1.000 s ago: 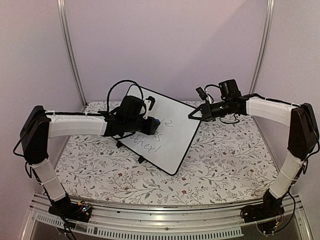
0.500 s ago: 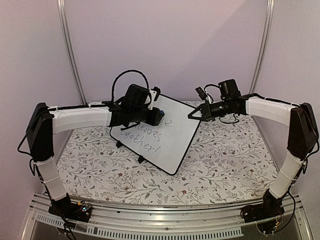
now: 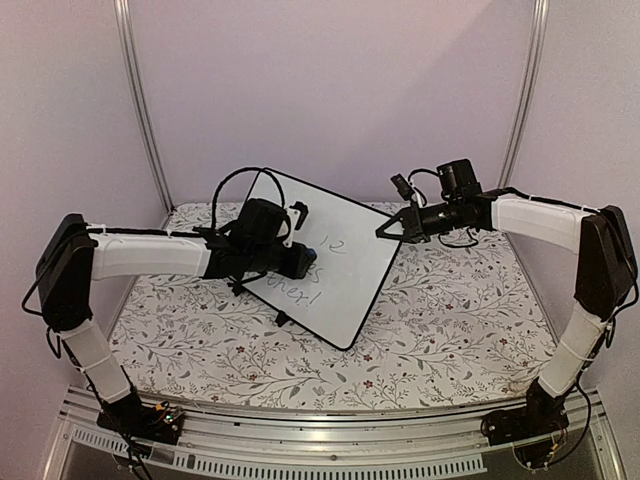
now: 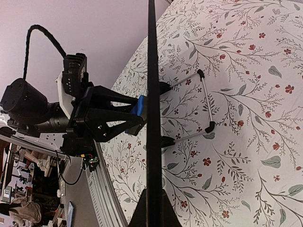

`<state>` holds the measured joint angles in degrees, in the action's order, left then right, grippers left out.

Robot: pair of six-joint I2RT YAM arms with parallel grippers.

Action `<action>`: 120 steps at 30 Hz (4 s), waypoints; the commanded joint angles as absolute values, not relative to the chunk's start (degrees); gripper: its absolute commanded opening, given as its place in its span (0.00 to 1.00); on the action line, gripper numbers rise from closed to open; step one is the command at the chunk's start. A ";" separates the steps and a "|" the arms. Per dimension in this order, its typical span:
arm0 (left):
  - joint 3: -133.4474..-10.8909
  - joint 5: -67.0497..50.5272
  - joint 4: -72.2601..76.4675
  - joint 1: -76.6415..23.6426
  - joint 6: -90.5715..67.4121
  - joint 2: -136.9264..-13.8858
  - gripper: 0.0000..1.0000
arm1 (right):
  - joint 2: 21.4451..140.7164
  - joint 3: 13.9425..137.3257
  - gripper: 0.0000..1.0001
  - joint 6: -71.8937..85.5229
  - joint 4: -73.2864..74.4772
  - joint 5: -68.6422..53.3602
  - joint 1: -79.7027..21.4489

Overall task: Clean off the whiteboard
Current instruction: Erase the center of the whiteboard.

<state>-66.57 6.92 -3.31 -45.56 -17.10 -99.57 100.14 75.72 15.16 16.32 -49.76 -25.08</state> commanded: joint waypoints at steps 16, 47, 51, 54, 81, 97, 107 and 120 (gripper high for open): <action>-80.76 8.80 -8.99 -47.34 -14.05 -109.35 0.00 | 101.81 71.22 0.00 12.12 22.07 -50.89 -30.67; -80.15 5.88 -9.21 -49.72 -15.04 -108.93 0.00 | 101.95 70.93 0.00 12.66 21.46 -50.98 -31.01; -76.28 6.33 -9.17 -50.13 -15.85 -107.12 0.00 | 102.10 70.93 0.00 12.40 21.54 -50.97 -31.07; -71.74 6.36 -8.94 -50.34 -17.56 -104.65 0.00 | 102.29 71.06 0.00 12.31 21.56 -51.12 -31.02; -77.58 6.77 -9.12 -50.99 -16.72 -108.51 0.00 | 103.47 71.55 0.00 11.86 21.68 -51.42 -31.11; -73.87 7.02 -7.48 -52.23 -17.95 -106.89 0.00 | 104.70 71.61 0.00 12.57 20.26 -52.23 -31.11; -79.41 8.96 -8.74 -52.12 -15.54 -109.96 0.00 | 104.25 70.69 0.00 12.59 20.24 -52.03 -31.11; -67.06 13.33 -8.88 -46.44 -18.15 -100.83 0.00 | 104.93 70.60 0.00 12.99 19.37 -52.68 -31.20</action>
<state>-70.22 9.74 -4.84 -51.00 -17.56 -101.84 100.53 73.80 15.66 12.08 -50.74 -25.06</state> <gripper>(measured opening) 0.244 0.037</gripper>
